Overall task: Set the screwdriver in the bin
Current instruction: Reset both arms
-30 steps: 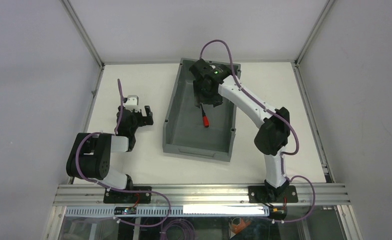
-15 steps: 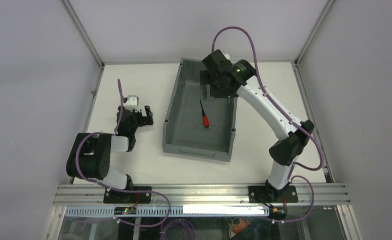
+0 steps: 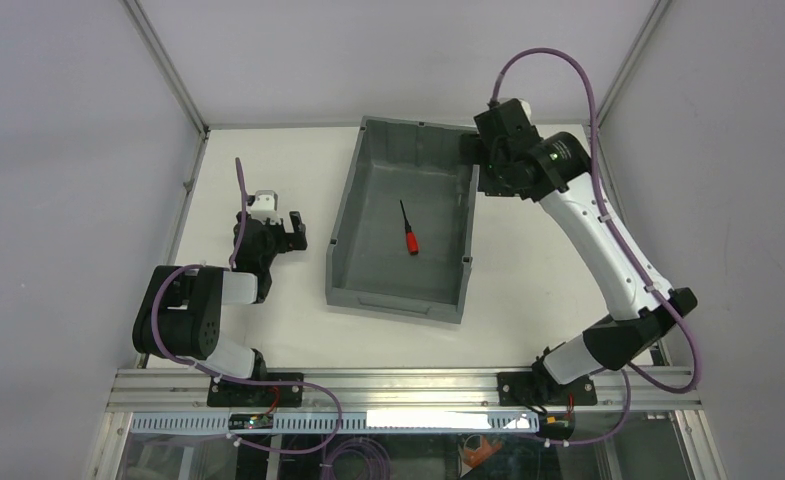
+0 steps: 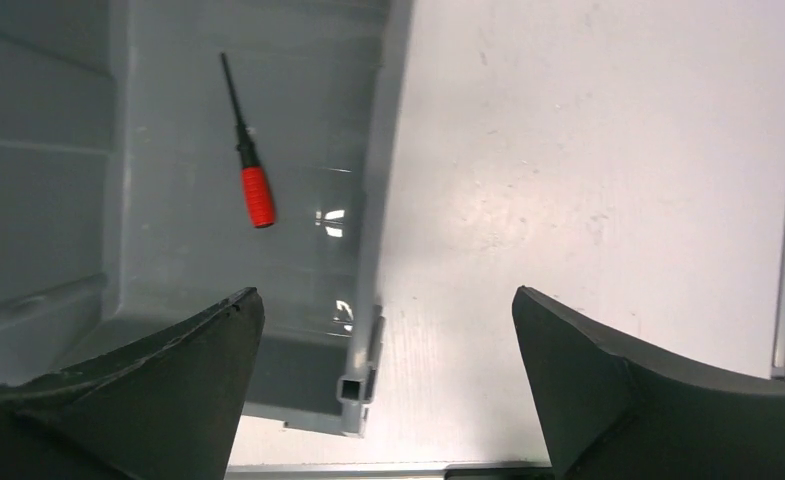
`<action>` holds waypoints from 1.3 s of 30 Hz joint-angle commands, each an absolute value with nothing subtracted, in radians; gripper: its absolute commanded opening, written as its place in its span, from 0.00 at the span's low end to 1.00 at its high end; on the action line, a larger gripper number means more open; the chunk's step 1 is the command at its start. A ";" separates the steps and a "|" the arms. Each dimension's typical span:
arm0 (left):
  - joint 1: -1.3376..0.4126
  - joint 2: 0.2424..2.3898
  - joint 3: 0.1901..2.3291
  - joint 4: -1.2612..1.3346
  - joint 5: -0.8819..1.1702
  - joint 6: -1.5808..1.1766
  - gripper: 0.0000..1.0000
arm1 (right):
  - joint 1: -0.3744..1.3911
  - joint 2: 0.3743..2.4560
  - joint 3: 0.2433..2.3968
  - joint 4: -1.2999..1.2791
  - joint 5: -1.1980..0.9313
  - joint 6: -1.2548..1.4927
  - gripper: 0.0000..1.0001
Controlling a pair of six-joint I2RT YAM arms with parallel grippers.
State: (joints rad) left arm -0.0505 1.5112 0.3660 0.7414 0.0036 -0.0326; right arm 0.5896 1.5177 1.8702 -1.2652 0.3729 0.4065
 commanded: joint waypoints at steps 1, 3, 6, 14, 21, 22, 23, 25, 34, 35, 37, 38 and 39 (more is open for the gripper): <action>-0.045 1.506 0.383 0.801 0.021 -0.009 0.99 | 0.536 1.424 1.785 -1.195 0.402 0.353 0.99; -0.046 1.506 0.383 0.802 0.020 -0.009 0.99 | 0.506 1.389 1.730 -1.163 0.400 0.341 0.99; -0.045 1.506 0.383 0.801 0.021 -0.009 0.99 | 0.469 1.339 1.646 -1.117 0.399 0.329 0.99; -0.045 1.506 0.383 0.801 0.020 -0.009 0.99 | 0.396 1.210 1.390 -1.004 0.394 0.330 0.99; -0.045 1.506 0.383 0.801 0.020 -0.009 0.99 | 0.358 1.123 1.205 -0.921 0.410 0.357 0.99; -0.045 1.506 0.383 0.801 0.020 -0.009 0.99 | 0.353 1.110 1.176 -0.910 0.408 0.361 0.99; -0.045 1.506 0.384 0.801 0.020 -0.009 0.99 | 0.349 1.099 1.153 -0.899 0.404 0.366 0.99; -0.045 1.506 0.383 0.801 0.020 -0.009 0.99 | 0.344 1.069 1.108 -0.870 0.391 0.374 0.99; -0.046 1.506 0.383 0.801 0.020 -0.009 0.99 | 0.339 0.982 0.919 -0.742 0.353 0.424 0.99; -0.046 1.506 0.383 0.801 0.020 -0.009 0.99 | 0.338 0.976 0.893 -0.729 0.348 0.430 0.99; -0.045 1.506 0.383 0.801 0.020 -0.009 0.99 | 0.338 0.967 0.856 -0.711 0.347 0.442 0.99; -0.045 1.506 0.383 0.801 0.020 -0.009 0.99 | 0.339 0.964 0.842 -0.704 0.347 0.448 0.99; -0.046 1.506 0.383 0.802 0.020 -0.009 0.99 | 0.338 0.960 0.826 -0.696 0.346 0.453 0.99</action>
